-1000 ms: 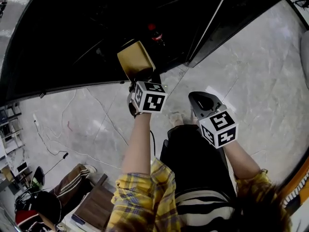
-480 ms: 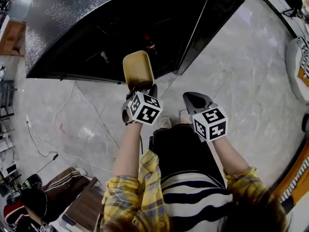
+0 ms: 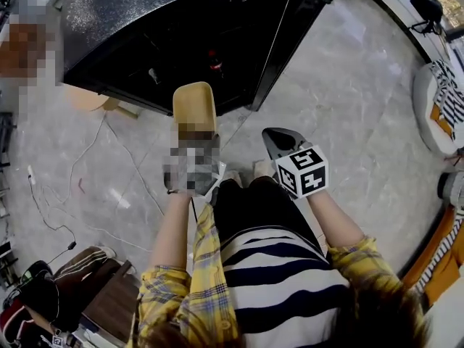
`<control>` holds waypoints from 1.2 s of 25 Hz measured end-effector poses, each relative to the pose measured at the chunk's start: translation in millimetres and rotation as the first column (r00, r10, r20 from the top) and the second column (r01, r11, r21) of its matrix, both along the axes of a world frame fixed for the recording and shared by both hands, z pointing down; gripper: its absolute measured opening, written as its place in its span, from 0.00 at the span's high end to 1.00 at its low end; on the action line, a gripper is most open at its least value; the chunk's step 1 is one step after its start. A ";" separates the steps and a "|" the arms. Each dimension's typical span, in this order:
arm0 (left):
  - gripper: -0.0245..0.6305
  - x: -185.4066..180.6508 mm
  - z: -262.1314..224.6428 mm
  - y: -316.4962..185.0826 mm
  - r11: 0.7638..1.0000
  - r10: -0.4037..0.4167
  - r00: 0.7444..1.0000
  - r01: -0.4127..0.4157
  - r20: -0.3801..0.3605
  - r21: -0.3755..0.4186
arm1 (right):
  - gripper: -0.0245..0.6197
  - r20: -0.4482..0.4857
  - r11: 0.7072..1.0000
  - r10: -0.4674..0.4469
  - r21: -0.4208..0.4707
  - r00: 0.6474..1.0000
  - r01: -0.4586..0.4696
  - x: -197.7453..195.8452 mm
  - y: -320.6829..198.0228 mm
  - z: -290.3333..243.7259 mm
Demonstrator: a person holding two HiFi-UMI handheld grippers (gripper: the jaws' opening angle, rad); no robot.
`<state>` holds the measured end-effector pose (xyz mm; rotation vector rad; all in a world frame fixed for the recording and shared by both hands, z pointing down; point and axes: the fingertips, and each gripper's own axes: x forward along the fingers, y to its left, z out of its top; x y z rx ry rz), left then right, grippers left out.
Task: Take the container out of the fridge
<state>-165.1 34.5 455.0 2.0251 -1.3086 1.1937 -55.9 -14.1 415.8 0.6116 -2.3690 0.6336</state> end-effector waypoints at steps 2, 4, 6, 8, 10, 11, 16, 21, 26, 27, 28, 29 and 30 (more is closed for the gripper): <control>0.91 -0.6 -10.1 8.0 1.000 -0.010 1.000 0.010 -0.012 0.003 | 0.92 -0.003 1.000 -0.008 0.010 1.000 0.008 -1.4 -1.3 -5.8; 0.91 -1.8 -17.9 16.8 1.000 -0.018 1.000 0.018 -0.025 0.001 | 0.92 0.001 1.000 -0.010 0.021 1.000 0.010 -4.5 -3.3 -11.0; 0.91 -3.2 -22.9 27.2 1.000 -0.020 0.999 0.020 -0.029 -0.003 | 0.92 0.003 0.999 -0.016 0.032 1.000 0.016 -8.7 -4.1 -15.2; 0.91 -4.0 -26.4 37.6 1.000 -0.022 0.999 0.022 -0.026 -0.008 | 0.92 0.004 0.999 -0.027 0.041 1.000 0.027 -12.0 -3.5 -19.0; 0.91 -5.0 -29.9 45.0 0.999 -0.032 0.999 0.031 -0.020 -0.010 | 0.92 0.003 0.998 -0.038 0.050 0.999 0.038 -14.2 -3.7 -22.7; 0.91 -5.3 -31.5 47.6 0.999 -0.040 0.999 0.040 -0.020 -0.010 | 0.92 0.001 0.998 -0.043 0.054 0.999 0.043 -14.8 -4.2 -24.3; 0.91 -7.3 -36.6 61.6 0.996 -0.087 0.996 0.087 -0.032 -0.001 | 0.92 0.001 0.996 -0.060 0.069 0.998 0.059 -18.5 -3.7 -30.1; 0.91 -14.9 -37.6 73.0 0.991 -0.134 0.990 0.134 -0.042 -0.003 | 0.92 0.004 0.994 -0.085 0.070 0.996 0.084 -23.7 1.9 -32.3; 0.91 -12.4 -37.9 76.8 0.990 -0.142 0.988 0.142 -0.059 -0.003 | 0.92 -0.006 0.993 -0.085 0.081 0.996 0.085 -23.1 0.3 -35.5; 0.91 -11.5 -37.8 77.9 0.990 -0.140 0.988 0.140 -0.060 -0.005 | 0.92 -0.006 0.993 -0.084 0.080 0.996 0.085 -23.5 0.8 -35.6; 0.91 -10.2 -37.9 78.7 0.991 -0.137 0.989 0.137 -0.061 -0.007 | 0.92 -0.007 0.993 -0.084 0.078 0.996 0.084 -23.6 1.4 -35.5; 0.91 -8.9 -38.1 79.4 0.991 -0.133 0.989 0.133 -0.062 -0.009 | 0.92 -0.007 0.994 -0.084 0.076 0.996 0.084 -23.6 2.0 -35.5; 0.91 -7.6 -38.4 80.1 0.992 -0.129 0.990 0.128 -0.061 -0.011 | 0.92 -0.007 0.994 -0.083 0.075 0.997 0.083 -23.3 2.8 -35.5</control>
